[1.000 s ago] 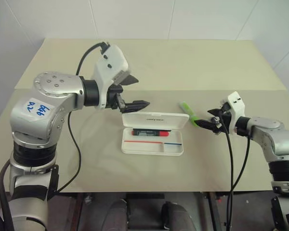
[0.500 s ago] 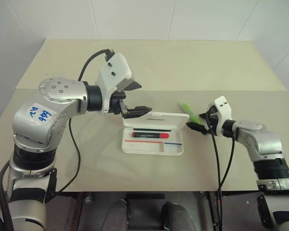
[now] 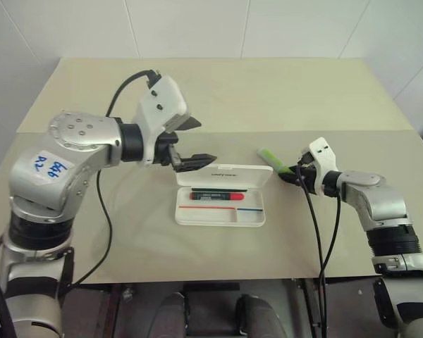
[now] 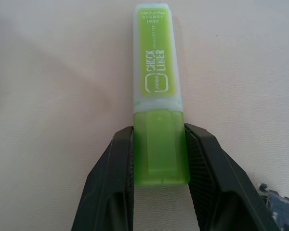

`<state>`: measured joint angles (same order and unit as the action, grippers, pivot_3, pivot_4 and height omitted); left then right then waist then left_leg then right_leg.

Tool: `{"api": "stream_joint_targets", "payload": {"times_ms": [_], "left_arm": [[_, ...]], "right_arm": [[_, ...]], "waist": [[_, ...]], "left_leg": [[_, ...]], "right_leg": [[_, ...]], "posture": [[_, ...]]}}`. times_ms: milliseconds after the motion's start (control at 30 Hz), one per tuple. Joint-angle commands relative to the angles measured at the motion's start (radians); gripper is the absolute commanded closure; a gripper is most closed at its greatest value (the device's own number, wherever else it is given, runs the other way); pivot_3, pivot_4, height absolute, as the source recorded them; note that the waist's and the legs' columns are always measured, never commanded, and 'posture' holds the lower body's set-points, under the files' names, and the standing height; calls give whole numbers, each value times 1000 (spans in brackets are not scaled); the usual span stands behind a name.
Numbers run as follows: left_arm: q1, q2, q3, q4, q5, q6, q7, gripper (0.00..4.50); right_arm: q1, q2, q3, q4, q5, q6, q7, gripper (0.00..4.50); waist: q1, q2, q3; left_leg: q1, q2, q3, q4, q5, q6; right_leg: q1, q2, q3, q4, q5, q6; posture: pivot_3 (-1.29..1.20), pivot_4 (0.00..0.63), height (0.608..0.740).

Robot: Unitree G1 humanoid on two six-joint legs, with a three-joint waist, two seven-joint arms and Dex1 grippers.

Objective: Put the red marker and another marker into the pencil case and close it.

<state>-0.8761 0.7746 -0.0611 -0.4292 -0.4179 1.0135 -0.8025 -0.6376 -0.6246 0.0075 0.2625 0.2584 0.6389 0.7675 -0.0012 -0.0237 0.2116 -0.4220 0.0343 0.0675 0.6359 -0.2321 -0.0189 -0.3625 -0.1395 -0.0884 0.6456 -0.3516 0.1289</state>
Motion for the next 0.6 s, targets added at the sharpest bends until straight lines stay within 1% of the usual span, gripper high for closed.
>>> {"api": "stream_joint_targets", "payload": {"times_ms": [33,100,167,233,333,400,500,600], "left_arm": [[10,46,19,17,16,-81,-34,316],[17,67,32,30,10,-111,-52,316],[37,96,58,32,-3,-137,-80,316],[65,130,75,33,-4,-164,-105,316],[100,157,105,41,-14,-184,-121,316],[123,166,109,23,-32,-191,-141,316],[141,163,99,-5,-44,-191,-153,316],[149,165,105,-20,-64,-183,-163,316]], "right_arm": [[-38,-16,-97,-32,51,-50,15,3409],[-62,-17,-142,-51,94,-53,33,3409],[-87,-16,-207,-120,196,-25,82,3409],[-94,-29,-231,-202,273,19,128,3409],[-81,-62,-214,-336,356,91,190,3409],[-78,-69,-194,-402,393,127,202,3409],[-78,-62,-177,-443,410,147,189,3409],[-59,-76,-165,-482,434,149,221,3409]], "waist": [[0,0,0],[0,0,0],[0,0,0],[-2,0,0],[0,0,0],[0,0,0],[0,0,0],[5,0,0]], "left_leg": [[0,0,0,0,0,0],[0,0,1,0,0,0],[0,0,1,0,0,0],[-1,0,1,-2,0,0],[-1,1,3,-4,0,0],[-2,1,3,-4,0,0],[-1,1,4,-2,0,0],[-1,1,4,-2,0,0]], "right_leg": [[-1,0,0,0,0,0],[-1,0,1,0,0,0],[-1,0,1,0,0,0],[-2,0,1,0,0,0],[-5,1,3,0,0,0],[-5,1,3,0,0,0],[-5,0,4,1,0,0],[-5,0,4,2,0,0]], "posture": [[0,150,740],[0,150,740],[0,150,740],[0,150,740],[0,150,740],[0,150,740],[0,150,740],[0,150,740]]}}
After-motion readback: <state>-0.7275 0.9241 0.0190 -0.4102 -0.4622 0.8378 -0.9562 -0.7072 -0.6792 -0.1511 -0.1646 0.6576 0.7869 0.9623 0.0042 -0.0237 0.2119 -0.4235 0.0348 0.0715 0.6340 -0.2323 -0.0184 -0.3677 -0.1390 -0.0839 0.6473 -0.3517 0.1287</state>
